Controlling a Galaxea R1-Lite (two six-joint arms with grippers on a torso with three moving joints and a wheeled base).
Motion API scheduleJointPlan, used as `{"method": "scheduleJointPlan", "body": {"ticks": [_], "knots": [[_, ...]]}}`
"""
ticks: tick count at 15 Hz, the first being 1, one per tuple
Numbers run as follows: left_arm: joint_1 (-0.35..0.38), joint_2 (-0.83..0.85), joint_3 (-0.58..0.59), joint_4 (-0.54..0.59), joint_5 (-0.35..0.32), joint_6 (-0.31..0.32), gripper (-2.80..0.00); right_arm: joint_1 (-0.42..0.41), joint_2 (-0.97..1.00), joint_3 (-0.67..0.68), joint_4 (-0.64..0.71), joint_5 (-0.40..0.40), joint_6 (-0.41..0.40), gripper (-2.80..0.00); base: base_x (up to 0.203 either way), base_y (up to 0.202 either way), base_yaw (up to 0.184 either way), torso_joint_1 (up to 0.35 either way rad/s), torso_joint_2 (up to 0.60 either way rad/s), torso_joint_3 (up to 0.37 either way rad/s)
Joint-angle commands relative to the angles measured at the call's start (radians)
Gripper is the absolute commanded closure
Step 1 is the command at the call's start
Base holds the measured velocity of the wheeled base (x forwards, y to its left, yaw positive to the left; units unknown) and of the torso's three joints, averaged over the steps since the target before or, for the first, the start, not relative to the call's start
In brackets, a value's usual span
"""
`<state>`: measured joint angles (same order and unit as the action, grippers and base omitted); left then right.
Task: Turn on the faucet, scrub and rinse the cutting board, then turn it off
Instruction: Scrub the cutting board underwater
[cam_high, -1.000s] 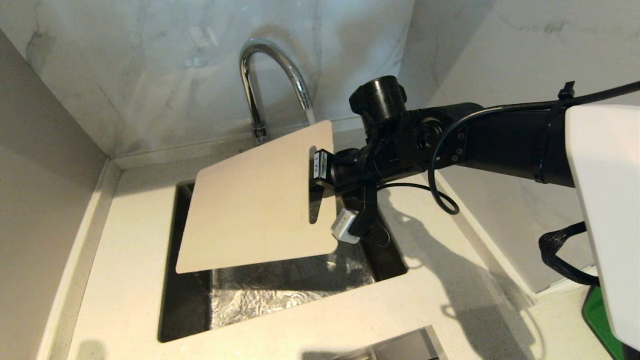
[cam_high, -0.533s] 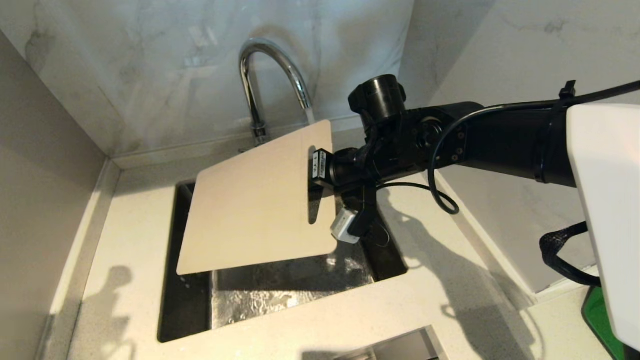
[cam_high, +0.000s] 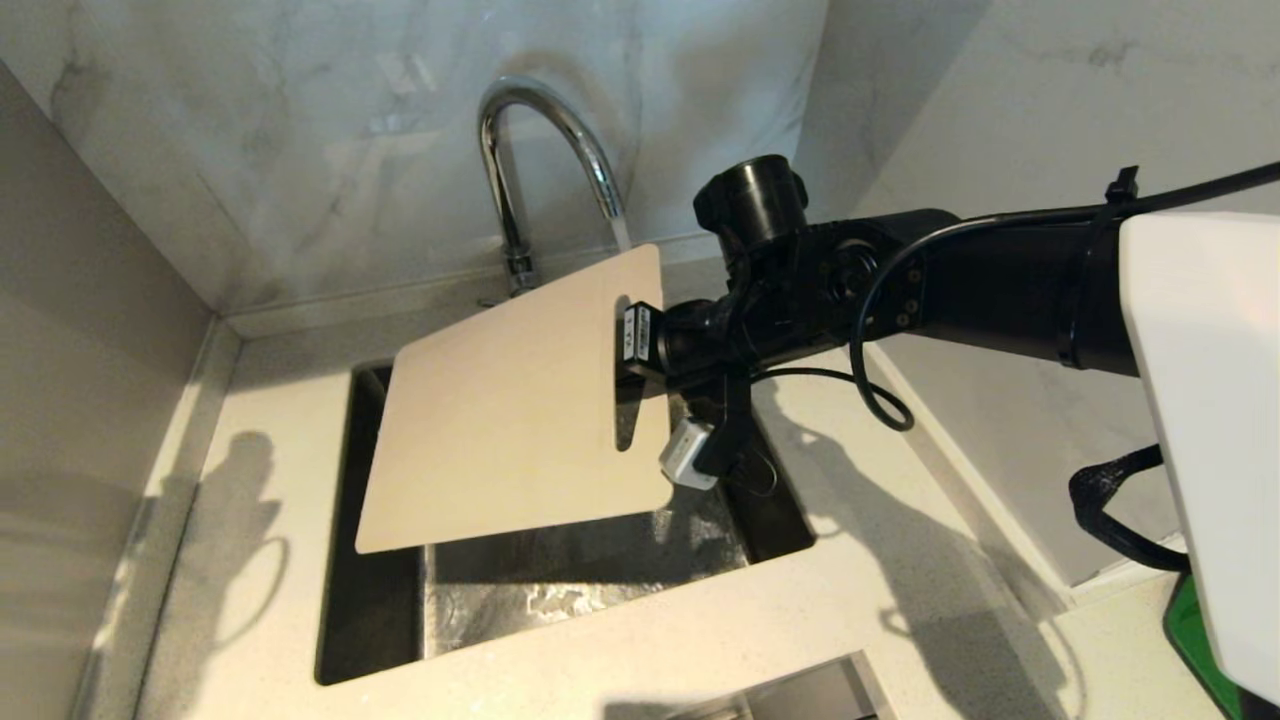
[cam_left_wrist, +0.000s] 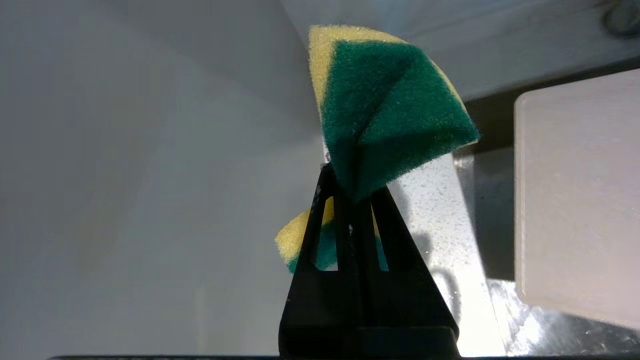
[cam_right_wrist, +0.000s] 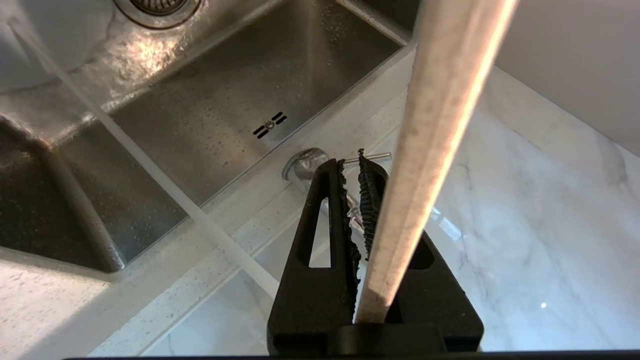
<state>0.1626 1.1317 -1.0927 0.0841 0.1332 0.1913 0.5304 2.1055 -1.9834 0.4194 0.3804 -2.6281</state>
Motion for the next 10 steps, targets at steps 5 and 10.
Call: {"method": "scheduleJointPlan", "body": {"ticks": [5,10], "knots": [[-0.155,0.307,-0.321,0.332,-0.005,-0.169,0.0,0.014,0.004,0.002,0.007,0.018,-0.013,0.0,0.0,0.0,0.0,0.0,0.0,0.0],[-0.402,0.402,-0.464,0.5,-0.038,-0.376,0.0,0.056,-0.007,0.005,0.013,0.018,-0.01,0.0,0.0,0.0,0.0,0.0,0.0,0.0]]}}
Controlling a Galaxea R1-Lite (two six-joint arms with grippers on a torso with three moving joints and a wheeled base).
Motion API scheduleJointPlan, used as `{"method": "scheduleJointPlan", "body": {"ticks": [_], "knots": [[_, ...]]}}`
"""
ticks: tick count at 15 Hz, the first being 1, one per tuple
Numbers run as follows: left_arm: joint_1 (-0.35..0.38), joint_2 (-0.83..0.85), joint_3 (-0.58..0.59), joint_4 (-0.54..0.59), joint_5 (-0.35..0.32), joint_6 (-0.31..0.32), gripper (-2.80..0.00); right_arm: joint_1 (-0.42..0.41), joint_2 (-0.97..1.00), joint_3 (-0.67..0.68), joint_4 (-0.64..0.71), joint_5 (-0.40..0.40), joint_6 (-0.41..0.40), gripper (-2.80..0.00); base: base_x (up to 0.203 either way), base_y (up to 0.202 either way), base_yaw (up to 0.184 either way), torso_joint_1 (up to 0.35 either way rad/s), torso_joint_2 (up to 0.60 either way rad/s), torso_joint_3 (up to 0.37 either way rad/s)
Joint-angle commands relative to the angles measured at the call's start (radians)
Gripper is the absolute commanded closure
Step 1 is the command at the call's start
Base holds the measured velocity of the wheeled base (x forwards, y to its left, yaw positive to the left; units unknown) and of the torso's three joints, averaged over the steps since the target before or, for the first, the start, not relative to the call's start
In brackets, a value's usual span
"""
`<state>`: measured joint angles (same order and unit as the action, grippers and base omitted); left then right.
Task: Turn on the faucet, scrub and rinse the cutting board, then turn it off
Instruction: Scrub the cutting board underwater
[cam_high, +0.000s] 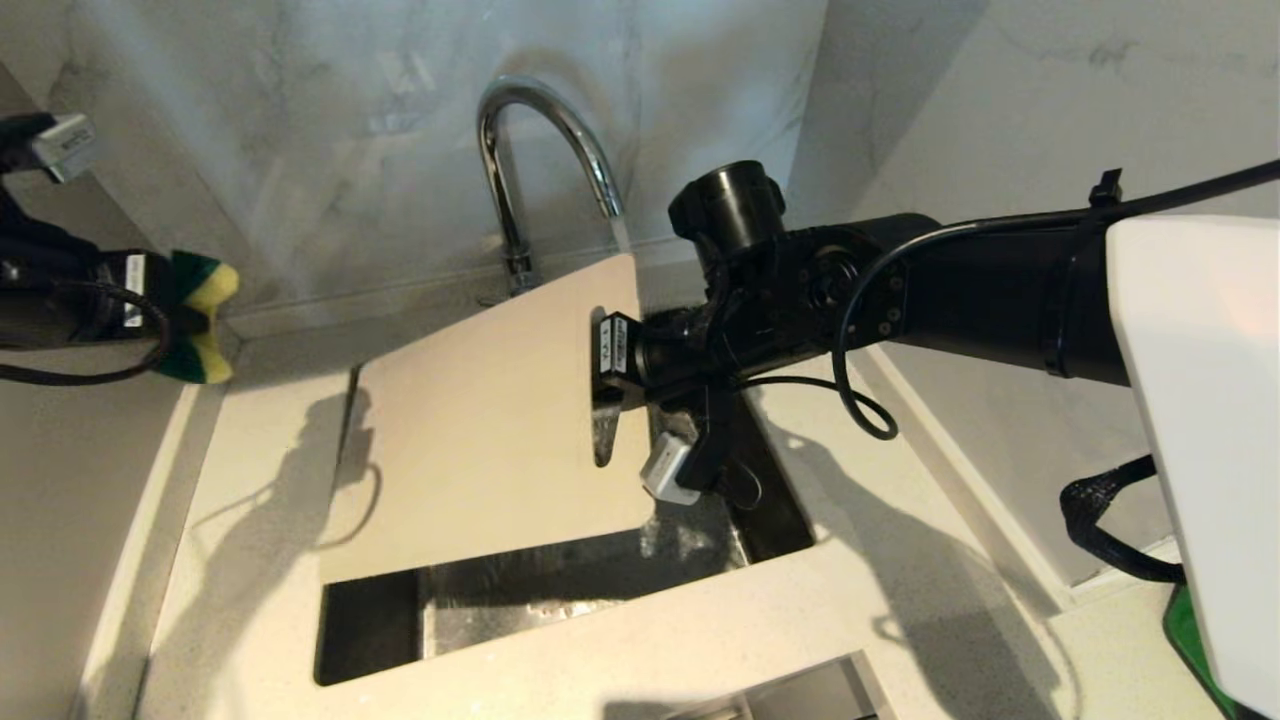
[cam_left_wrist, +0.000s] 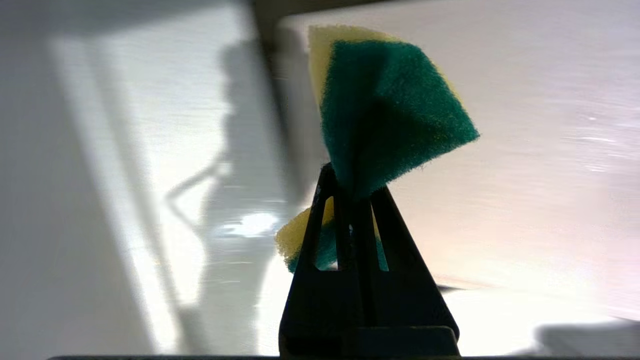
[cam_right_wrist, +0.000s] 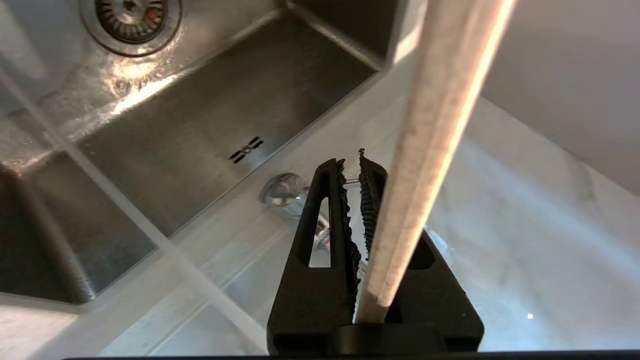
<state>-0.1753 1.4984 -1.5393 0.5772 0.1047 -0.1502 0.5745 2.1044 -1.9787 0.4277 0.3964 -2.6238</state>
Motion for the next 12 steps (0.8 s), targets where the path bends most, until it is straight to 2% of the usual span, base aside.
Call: {"method": "scheduleJointPlan", "body": {"ticks": [1,3,6,7,12], "knots": [[-0.1,0.051,-0.02,0.009,-0.027,-0.07,0.0,0.019,-0.01,0.0,0.005,0.002,-0.015,0.0,0.0,0.0,0.0,0.0,0.0,0.0],[-0.151,0.084,-0.03,0.01,-0.077,-0.139,0.0,0.026,-0.023,0.006,0.006,0.002,-0.016,0.0,0.0,0.0,0.0,0.0,0.0,0.0],[-0.168,0.134,-0.097,0.01,-0.242,-0.259,0.0,0.041,-0.047,0.014,0.024,0.002,-0.018,0.0,0.0,0.0,0.0,0.0,0.0,0.0],[-0.184,0.148,-0.118,0.009,-0.263,-0.298,0.0,0.041,-0.059,0.014,0.027,0.002,-0.018,0.0,0.0,0.0,0.0,0.0,0.0,0.0],[-0.262,0.198,-0.171,-0.015,-0.281,-0.371,0.0,0.044,-0.09,0.026,0.044,0.002,-0.019,0.0,0.0,0.0,0.0,0.0,0.0,0.0]]}}
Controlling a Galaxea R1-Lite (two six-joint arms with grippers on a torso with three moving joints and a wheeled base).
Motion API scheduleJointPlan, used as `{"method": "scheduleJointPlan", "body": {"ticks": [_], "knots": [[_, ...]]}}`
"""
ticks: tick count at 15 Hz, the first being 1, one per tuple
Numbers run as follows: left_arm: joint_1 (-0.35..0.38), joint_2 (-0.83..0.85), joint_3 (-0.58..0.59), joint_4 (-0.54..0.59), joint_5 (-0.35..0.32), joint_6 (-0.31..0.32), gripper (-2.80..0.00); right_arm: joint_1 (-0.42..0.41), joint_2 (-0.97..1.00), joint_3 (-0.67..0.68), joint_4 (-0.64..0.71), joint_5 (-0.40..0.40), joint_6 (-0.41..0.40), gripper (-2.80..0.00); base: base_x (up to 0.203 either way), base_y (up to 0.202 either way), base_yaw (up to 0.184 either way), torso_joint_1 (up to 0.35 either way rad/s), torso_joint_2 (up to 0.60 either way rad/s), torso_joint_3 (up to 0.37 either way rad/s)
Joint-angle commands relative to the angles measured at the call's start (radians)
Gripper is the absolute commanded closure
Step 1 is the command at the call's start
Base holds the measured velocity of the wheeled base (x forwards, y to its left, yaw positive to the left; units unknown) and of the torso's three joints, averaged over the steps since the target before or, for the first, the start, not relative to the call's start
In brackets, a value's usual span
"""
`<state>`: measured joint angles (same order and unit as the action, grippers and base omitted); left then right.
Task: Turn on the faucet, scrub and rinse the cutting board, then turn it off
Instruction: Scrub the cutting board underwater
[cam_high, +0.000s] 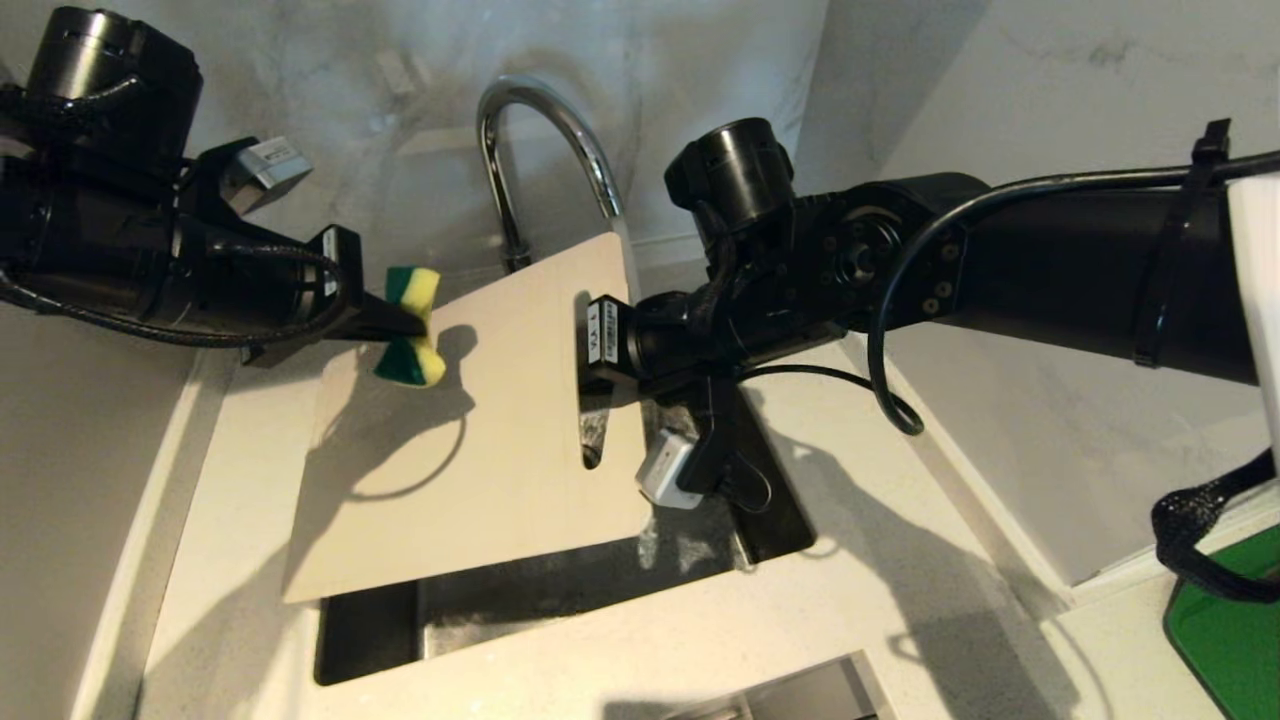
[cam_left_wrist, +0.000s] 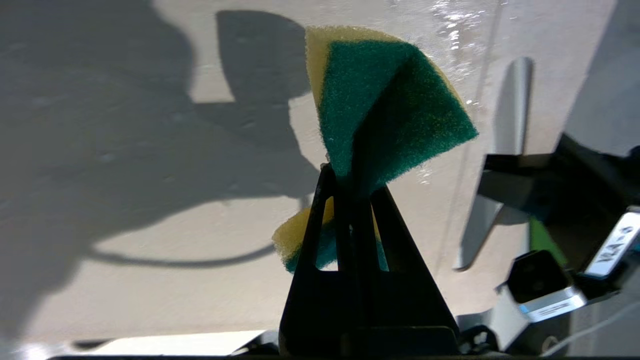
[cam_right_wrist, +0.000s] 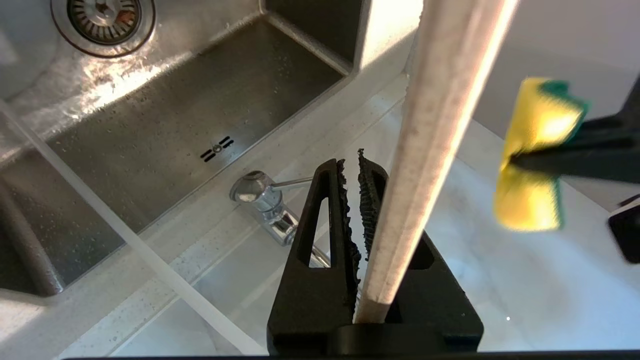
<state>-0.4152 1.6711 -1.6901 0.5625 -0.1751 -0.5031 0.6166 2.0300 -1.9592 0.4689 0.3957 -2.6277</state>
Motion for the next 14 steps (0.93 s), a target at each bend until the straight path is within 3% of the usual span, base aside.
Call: {"method": "scheduleJointPlan", "body": {"ticks": [1,8,14], "knots": [[-0.032,0.038,-0.037,-0.002,-0.002,-0.038,0.0,0.003,-0.022,0.017,0.002,0.003,-0.015,0.0,0.0,0.0,0.0,0.0,0.0,0.0],[-0.069,0.142,-0.196,0.003,-0.005,-0.076,0.0,0.015,-0.037,0.029,0.004,0.003,-0.014,0.0,0.0,0.0,0.0,0.0,0.0,0.0],[-0.096,0.153,-0.205,0.005,-0.036,-0.101,0.0,0.015,-0.037,0.027,0.004,0.002,-0.011,0.0,0.0,0.0,0.0,0.0,0.0,0.0]]}}
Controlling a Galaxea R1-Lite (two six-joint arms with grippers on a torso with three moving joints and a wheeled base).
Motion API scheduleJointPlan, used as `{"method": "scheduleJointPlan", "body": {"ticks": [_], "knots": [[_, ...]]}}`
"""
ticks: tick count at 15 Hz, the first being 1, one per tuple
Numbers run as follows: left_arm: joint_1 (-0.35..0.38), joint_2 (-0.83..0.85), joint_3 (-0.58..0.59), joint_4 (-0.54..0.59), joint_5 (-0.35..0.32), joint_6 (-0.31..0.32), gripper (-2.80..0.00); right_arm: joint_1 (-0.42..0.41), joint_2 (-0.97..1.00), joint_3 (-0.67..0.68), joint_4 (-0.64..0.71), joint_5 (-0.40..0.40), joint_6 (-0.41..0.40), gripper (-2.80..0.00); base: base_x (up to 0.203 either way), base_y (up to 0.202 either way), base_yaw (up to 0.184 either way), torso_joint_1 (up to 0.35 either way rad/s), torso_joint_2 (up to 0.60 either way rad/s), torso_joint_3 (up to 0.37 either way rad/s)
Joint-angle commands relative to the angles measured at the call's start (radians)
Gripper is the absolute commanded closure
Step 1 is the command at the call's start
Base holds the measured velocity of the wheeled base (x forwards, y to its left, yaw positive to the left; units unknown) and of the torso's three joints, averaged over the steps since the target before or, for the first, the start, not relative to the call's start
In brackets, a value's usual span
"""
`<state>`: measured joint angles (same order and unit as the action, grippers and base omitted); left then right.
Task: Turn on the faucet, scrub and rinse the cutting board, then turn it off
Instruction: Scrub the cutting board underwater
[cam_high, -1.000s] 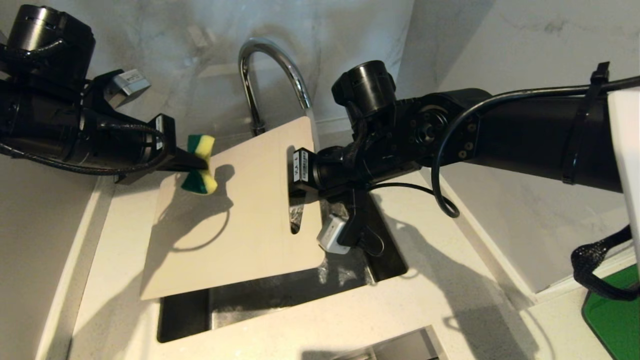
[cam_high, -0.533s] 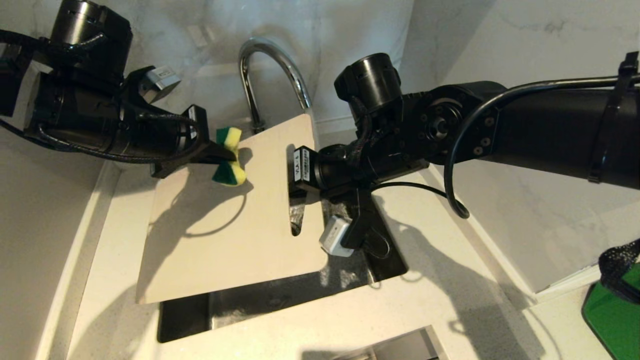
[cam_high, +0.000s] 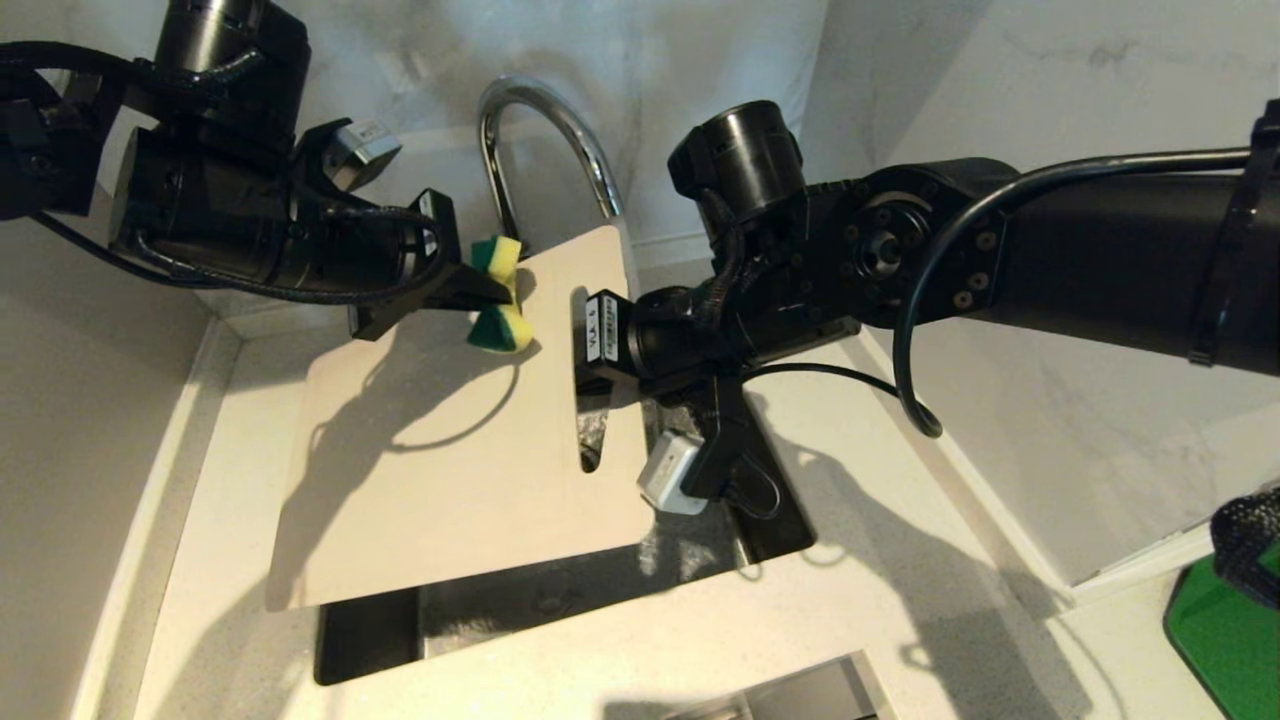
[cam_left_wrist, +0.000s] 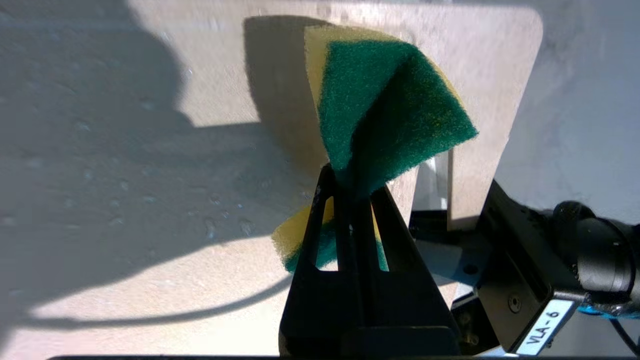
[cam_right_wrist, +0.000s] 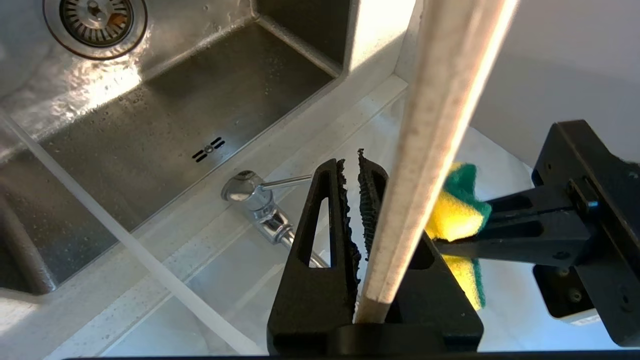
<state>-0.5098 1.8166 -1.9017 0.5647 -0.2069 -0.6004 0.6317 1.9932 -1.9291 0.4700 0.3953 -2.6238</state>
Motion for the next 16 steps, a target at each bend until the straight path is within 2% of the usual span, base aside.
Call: {"method": "scheduleJointPlan", "body": {"ticks": [1,4,8,13,16], "knots": [[0.002,0.014,0.02,0.003,-0.004,-0.002,0.0,0.0,-0.001,-0.005,0.002,0.004,-0.015,0.0,0.0,0.0,0.0,0.0,0.0,0.0],[0.022,0.012,0.082,0.0,0.001,0.003,0.0,0.0,-0.011,-0.002,0.001,0.002,0.011,0.0,0.0,0.0,0.0,0.0,0.0,0.0],[0.113,0.012,0.178,-0.031,-0.007,0.055,0.0,-0.001,-0.013,-0.005,0.001,0.002,0.014,0.0,0.0,0.0,0.0,0.0,0.0,0.0],[0.244,0.012,0.33,-0.153,-0.088,0.126,0.0,0.0,-0.014,-0.01,-0.001,0.004,0.036,0.0,0.0,0.0,0.0,0.0,0.0,0.0],[0.293,0.014,0.394,-0.182,-0.101,0.16,0.0,0.012,-0.017,-0.014,-0.001,0.003,0.048,0.0,0.0,0.0,0.0,0.0,0.0,0.0]]}}
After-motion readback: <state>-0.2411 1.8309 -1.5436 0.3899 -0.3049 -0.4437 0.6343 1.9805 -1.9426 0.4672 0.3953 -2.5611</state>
